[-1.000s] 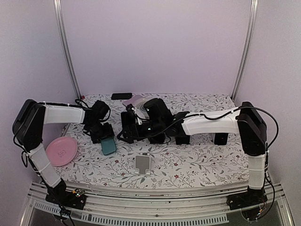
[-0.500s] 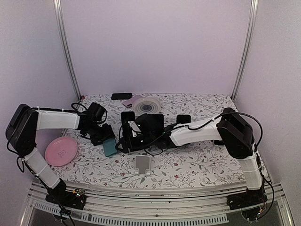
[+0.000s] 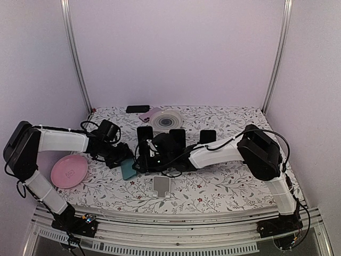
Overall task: Place the phone on the phone stand
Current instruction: Pass from the left arm to the right
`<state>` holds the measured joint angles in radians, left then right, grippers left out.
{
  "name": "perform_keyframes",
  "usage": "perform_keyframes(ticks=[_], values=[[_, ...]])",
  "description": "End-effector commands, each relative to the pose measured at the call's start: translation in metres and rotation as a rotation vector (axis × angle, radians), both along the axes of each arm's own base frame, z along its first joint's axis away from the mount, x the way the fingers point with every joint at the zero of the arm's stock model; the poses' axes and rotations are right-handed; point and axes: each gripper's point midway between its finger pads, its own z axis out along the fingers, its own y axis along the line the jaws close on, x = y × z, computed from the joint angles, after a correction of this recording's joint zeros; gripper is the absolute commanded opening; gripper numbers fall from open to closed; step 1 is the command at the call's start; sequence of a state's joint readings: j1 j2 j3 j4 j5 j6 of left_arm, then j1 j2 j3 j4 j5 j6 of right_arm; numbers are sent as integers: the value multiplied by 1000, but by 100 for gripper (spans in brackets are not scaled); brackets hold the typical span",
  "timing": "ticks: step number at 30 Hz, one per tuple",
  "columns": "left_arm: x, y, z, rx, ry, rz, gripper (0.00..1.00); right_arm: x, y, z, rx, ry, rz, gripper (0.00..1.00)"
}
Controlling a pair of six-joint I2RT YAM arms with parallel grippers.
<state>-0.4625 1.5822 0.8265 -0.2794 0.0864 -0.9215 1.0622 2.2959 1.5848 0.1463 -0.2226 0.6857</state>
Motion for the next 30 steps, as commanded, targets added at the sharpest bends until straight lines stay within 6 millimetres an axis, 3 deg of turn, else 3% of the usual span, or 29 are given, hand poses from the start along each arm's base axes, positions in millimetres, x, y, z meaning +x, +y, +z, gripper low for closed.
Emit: perform_keyframes(ticks=[1, 8, 19, 30], values=[[6, -20, 23, -92, -81, -8, 66, 1, 11, 2, 44, 22, -15, 60], [1, -30, 24, -132, -85, -8, 66, -6, 17, 3, 75, 59, 17, 54], [-3, -36, 37, -161, -121, -10, 66, -13, 18, 32, 131, 57, 51, 4], [-9, -34, 56, -187, -151, 3, 75, -4, 10, 69, 132, -86, 33, 2]])
